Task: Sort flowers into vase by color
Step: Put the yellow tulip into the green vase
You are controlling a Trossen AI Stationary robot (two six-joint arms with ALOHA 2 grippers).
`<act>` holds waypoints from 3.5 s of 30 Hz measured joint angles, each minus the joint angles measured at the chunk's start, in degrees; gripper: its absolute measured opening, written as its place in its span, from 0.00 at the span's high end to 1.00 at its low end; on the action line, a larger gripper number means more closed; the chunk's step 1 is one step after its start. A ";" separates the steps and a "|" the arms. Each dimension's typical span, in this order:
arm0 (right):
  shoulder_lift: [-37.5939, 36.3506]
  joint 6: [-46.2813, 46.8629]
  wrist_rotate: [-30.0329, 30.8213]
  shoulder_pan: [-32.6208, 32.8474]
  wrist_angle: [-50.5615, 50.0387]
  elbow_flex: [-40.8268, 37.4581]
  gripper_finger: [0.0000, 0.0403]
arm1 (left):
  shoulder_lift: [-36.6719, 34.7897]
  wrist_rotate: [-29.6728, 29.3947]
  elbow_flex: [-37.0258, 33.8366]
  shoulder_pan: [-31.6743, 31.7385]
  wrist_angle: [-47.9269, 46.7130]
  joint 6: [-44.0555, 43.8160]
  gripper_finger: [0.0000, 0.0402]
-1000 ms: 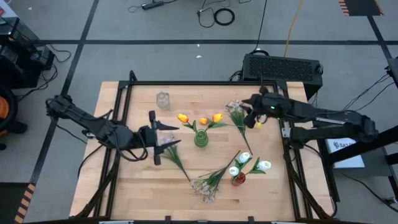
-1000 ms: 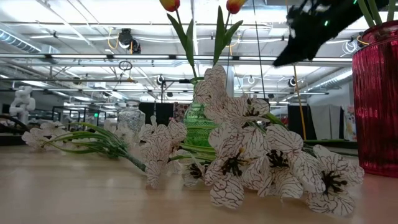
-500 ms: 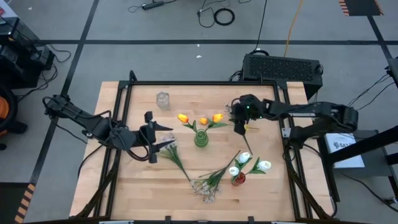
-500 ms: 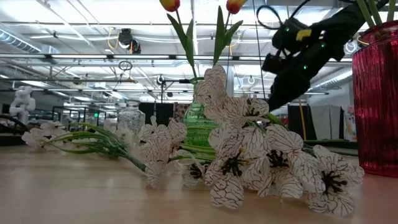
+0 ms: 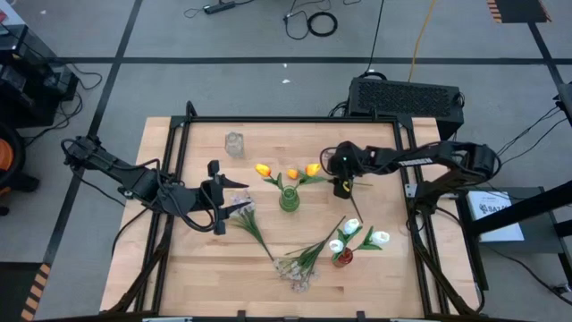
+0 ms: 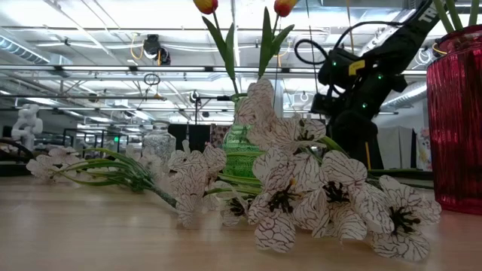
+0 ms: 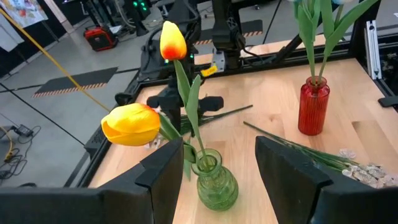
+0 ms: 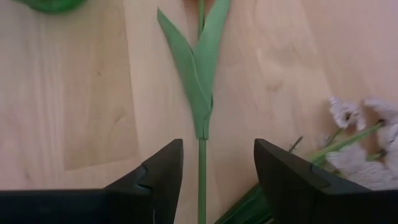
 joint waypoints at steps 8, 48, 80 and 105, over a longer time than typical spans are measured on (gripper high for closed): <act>2.87 -0.57 0.17 0.02 -0.18 0.02 0.57 | 0.00 -0.01 0.00 0.00 0.02 0.02 0.48; -35.69 9.81 11.98 -0.09 14.98 4.76 0.99 | 0.23 -0.53 -0.04 0.11 5.23 0.01 0.48; -26.81 13.57 -7.49 15.17 51.97 4.72 1.00 | 12.41 3.44 -0.02 7.42 45.22 12.27 0.48; -20.18 12.58 -1.16 19.87 57.56 5.84 1.00 | 24.47 24.48 13.94 21.64 51.23 11.02 0.42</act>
